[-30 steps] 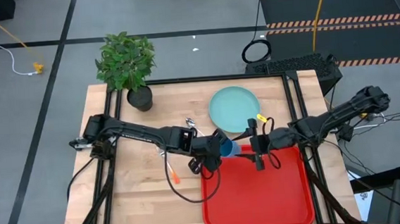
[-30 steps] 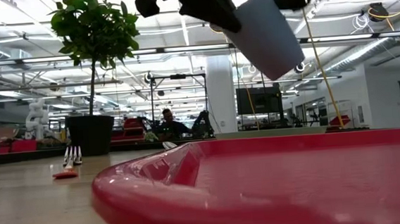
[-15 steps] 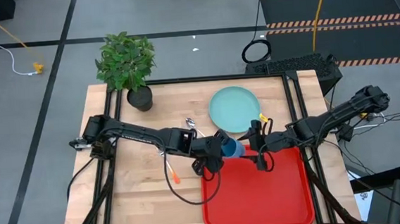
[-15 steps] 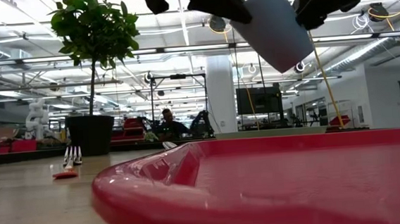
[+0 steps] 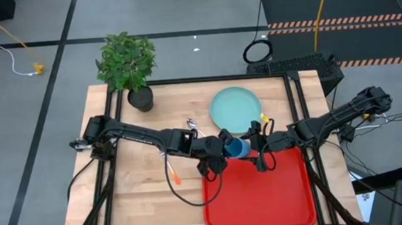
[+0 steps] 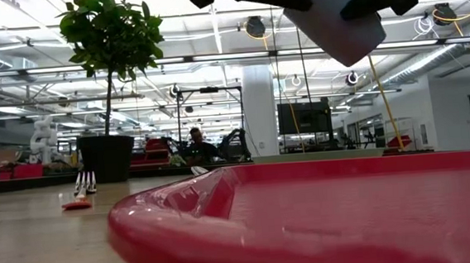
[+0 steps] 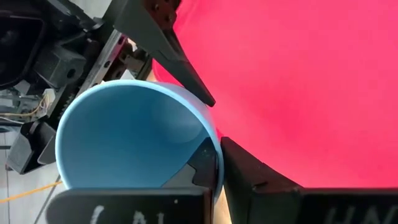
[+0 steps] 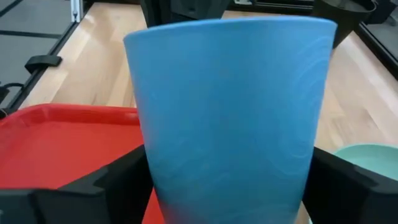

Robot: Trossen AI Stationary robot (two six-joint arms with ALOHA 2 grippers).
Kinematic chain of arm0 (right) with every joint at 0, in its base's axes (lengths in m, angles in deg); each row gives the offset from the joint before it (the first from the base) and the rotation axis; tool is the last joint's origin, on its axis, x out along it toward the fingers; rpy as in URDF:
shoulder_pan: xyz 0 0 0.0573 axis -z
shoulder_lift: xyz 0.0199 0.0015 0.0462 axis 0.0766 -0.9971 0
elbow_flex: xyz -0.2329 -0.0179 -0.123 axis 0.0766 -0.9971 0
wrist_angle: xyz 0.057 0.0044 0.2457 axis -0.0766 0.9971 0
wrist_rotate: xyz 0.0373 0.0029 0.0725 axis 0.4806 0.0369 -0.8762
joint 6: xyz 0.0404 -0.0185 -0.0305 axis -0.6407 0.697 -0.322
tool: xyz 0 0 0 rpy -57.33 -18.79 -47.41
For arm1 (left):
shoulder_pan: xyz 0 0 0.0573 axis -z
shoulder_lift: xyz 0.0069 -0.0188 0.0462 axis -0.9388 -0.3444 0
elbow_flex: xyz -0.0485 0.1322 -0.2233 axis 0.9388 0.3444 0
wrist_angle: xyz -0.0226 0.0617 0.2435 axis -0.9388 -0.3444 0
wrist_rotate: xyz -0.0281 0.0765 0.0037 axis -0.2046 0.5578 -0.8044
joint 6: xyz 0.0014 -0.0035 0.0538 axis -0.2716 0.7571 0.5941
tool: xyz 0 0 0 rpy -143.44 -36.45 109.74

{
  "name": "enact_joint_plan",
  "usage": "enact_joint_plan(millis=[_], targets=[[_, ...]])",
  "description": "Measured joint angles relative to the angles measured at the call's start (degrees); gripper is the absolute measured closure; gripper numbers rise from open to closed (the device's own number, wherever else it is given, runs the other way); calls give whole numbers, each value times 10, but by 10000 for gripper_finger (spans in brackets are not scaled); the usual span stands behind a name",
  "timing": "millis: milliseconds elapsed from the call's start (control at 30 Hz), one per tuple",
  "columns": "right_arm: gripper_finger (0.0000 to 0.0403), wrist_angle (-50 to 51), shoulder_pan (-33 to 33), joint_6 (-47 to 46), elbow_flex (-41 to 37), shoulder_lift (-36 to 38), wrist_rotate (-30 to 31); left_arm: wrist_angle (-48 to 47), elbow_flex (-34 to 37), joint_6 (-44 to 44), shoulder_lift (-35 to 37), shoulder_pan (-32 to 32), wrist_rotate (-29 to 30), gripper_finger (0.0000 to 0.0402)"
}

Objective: Pick and place plate/cup/fork/spoon on tray
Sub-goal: Put the blue cup on the top right of the red serving tray

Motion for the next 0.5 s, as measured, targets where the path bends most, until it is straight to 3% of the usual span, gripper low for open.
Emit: enact_joint_plan(millis=[167, 300, 500], targets=[[99, 4, 0, -2, 0, 2, 0, 3, 0, -23, 0, 0, 0, 386], [86, 36, -1, -19, 0, 23, -1, 23, 0, -73, 0, 2, 23, 332], [88, 114, -18, -62, 0, 80, 2, 33, 0, -90, 11, 25, 133, 253]])
